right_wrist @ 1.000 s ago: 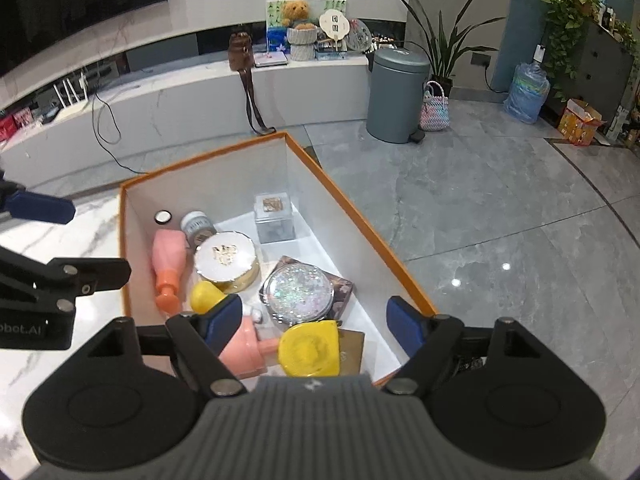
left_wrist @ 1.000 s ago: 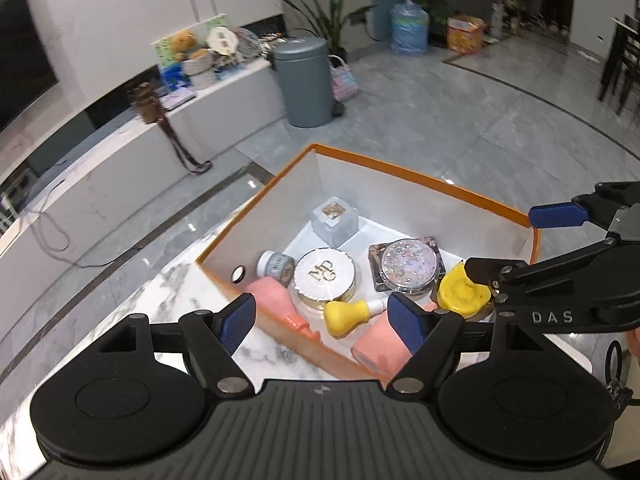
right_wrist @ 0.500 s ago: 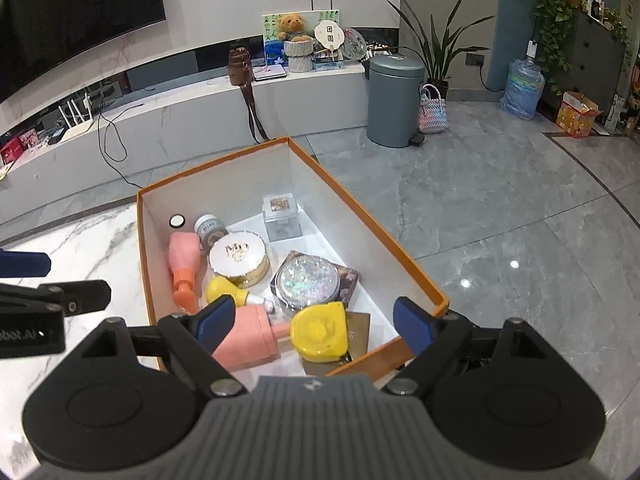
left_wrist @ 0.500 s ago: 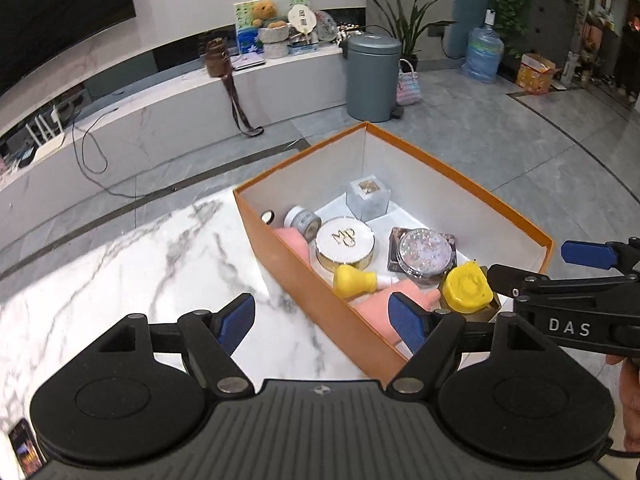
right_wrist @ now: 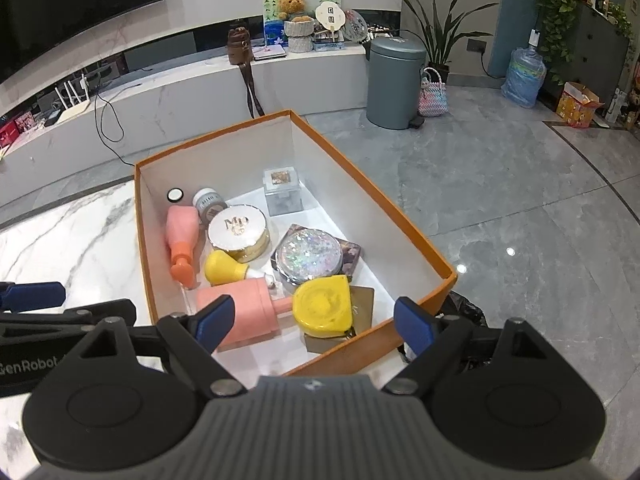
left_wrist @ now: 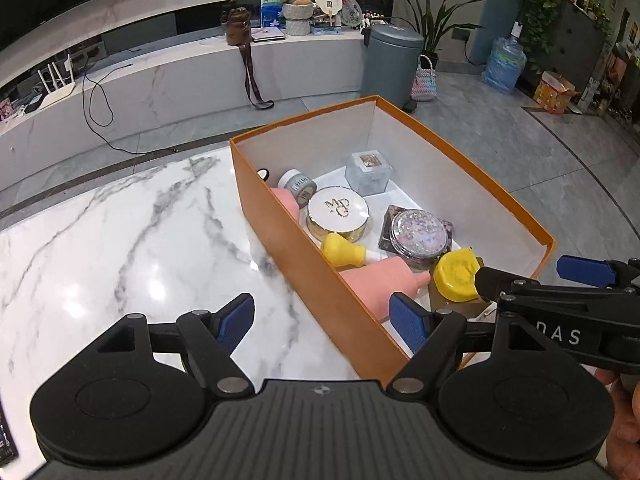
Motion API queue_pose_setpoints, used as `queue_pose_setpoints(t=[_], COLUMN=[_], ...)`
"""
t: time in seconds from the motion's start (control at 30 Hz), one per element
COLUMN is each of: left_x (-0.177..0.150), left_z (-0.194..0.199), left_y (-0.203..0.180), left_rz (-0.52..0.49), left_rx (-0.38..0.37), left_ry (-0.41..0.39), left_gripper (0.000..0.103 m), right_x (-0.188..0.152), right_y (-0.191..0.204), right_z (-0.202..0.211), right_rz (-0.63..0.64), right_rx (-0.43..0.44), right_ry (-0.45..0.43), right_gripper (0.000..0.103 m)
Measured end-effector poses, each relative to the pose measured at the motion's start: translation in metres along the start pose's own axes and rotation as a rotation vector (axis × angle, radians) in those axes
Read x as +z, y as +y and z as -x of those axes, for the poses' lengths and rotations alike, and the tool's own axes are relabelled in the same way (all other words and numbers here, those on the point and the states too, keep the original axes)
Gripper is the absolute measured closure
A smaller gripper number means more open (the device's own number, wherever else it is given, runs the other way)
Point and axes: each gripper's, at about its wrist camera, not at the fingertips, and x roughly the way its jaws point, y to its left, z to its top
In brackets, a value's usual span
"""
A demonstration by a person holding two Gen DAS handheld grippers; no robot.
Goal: Organize rigid objects
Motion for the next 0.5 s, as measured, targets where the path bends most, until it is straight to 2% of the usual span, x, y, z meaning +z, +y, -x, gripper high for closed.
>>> queue_pose_setpoints(t=[0.5], left_x=[-0.0015], left_z=[0.0008], left_y=[-0.0047], left_rz=[0.025], left_rx=[0.000], left_ry=[0.007], left_gripper=[0.013], right_x=[-0.0009], right_y=[-0.0027], right_z=[-0.0005], right_rz=[0.007], right_rx=[-0.027], right_ry=[0.004], right_gripper=[0.018])
